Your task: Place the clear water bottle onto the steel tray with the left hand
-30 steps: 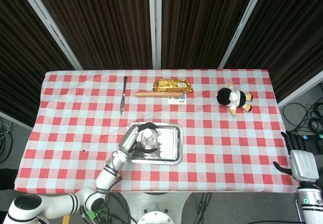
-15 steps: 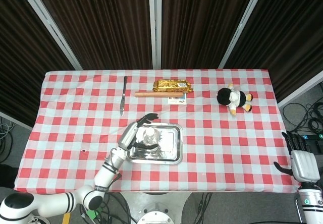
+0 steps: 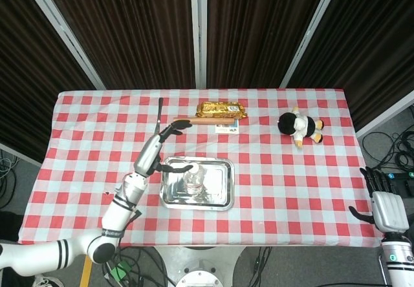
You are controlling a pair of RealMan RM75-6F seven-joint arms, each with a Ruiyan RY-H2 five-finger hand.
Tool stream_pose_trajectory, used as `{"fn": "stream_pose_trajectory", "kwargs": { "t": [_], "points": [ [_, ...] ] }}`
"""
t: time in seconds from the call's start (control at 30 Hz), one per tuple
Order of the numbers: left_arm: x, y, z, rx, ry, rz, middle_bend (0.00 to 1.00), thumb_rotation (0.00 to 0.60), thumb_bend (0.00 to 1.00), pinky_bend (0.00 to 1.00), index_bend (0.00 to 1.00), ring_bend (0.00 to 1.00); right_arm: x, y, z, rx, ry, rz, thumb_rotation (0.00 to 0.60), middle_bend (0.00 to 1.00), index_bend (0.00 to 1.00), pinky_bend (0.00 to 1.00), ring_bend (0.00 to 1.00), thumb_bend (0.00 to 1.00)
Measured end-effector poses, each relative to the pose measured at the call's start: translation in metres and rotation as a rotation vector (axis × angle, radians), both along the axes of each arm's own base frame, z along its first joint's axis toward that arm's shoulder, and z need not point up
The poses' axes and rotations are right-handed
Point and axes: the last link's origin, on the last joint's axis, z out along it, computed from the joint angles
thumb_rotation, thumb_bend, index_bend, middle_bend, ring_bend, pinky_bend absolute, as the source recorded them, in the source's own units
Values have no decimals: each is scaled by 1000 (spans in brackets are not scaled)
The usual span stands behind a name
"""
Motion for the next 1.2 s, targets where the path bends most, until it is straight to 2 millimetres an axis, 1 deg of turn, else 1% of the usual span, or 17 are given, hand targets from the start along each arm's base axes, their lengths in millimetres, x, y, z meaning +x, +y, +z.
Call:
{"fn": "stream_pose_trajectory", "kwargs": {
  "t": [0.13,0.23,0.3,0.4,0.5,0.53,0.6,0.63,0.7,0.73,0.83,0.97,1.13,1.2],
  "points": [
    [0,7,37,48,3,43,304,600,2,280,214,226,0,0,-1,1,1,1,600,43,65,0,0,119],
    [-7,18,59,92,50,96,316,600,57,291,257,227,-1,-1,-1,4,-1,-4,600,43,65,0,0,119],
    [-15,22,66,120,106,126,321,600,108,288,272,227,-1,-1,-1,6,-4,-9,600,42,65,0,0,119],
    [-35,30,76,175,256,170,323,600,196,274,283,227,-2,-2,-2,6,-5,-12,600,42,65,0,0,119],
    [-65,30,82,217,449,203,323,600,238,264,285,227,-3,-2,-2,4,-5,-13,600,42,65,0,0,119],
    [-78,27,83,226,525,207,323,600,242,263,285,227,-3,-2,-1,3,-5,-13,600,43,65,0,0,119],
    [-96,21,82,238,649,199,321,600,246,259,288,224,-4,-3,-1,1,-4,-13,600,43,65,0,0,120],
    [-108,16,82,242,736,187,319,600,248,260,288,223,-4,-3,-1,1,-3,-13,600,43,65,0,0,120],
    [-126,7,83,250,872,161,315,600,247,259,289,220,-4,-3,-2,1,-2,-10,600,43,65,0,0,119],
    [-138,0,84,259,960,141,316,600,247,258,289,220,-3,-2,-2,0,-1,-8,600,43,65,0,0,119],
    [-168,-19,89,282,1127,115,316,600,243,255,289,220,-3,-2,-1,-3,-1,-3,600,43,65,0,0,120],
    [-189,-36,97,323,1229,122,315,600,240,251,288,220,-2,-1,-1,-1,-3,1,600,43,65,0,0,120],
    [-214,-66,104,344,1264,196,315,600,243,245,289,220,-1,-1,-2,-1,-7,9,600,43,65,0,0,120],
    [-221,-78,107,355,1262,228,315,600,242,244,289,220,0,-1,-2,-2,-9,13,600,43,65,0,0,120]
  ]
}}
